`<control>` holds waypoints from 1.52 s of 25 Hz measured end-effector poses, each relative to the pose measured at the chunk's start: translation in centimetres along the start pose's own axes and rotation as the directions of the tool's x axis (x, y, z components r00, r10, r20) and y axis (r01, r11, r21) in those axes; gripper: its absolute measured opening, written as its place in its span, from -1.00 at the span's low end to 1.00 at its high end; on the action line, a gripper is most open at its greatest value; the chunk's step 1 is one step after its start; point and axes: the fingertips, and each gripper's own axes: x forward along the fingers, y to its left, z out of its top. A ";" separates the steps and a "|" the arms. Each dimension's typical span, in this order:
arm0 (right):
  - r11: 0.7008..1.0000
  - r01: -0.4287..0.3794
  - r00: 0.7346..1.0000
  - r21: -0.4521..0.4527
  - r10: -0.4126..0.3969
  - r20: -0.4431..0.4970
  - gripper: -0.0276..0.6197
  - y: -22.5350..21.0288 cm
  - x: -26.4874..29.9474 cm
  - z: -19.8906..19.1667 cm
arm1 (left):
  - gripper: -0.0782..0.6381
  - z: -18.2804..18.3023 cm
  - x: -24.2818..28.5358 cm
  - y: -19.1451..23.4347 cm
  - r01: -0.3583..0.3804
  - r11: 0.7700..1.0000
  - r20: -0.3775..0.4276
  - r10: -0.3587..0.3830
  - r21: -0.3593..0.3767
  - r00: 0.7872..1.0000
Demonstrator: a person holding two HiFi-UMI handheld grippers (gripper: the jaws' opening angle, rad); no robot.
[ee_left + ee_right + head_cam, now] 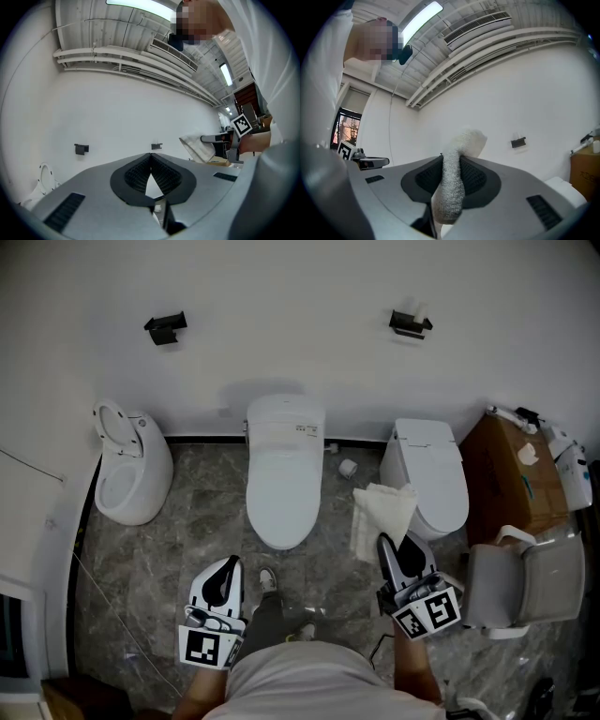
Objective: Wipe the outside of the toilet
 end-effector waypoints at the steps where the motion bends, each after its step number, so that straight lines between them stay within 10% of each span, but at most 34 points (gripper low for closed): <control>1: 1.000 0.006 1.000 -0.001 -0.006 -0.005 -0.55 -0.2 0.4 -0.3 | -0.73 -0.3 0.6 0.3 0.008 1.000 -0.001 -0.008 -0.004 1.000; 26: 0.994 0.110 0.990 -0.022 -0.112 -0.086 -0.55 -8.4 36.5 -4.2 | -0.73 -6.4 26.9 28.0 0.051 0.994 -0.055 -0.057 -0.101 0.997; 38: 0.986 0.158 0.984 -0.052 -0.162 -0.077 -0.55 -13.3 40.9 -2.9 | -0.73 -7.0 35.0 29.9 0.094 0.987 -0.033 -0.099 -0.128 0.995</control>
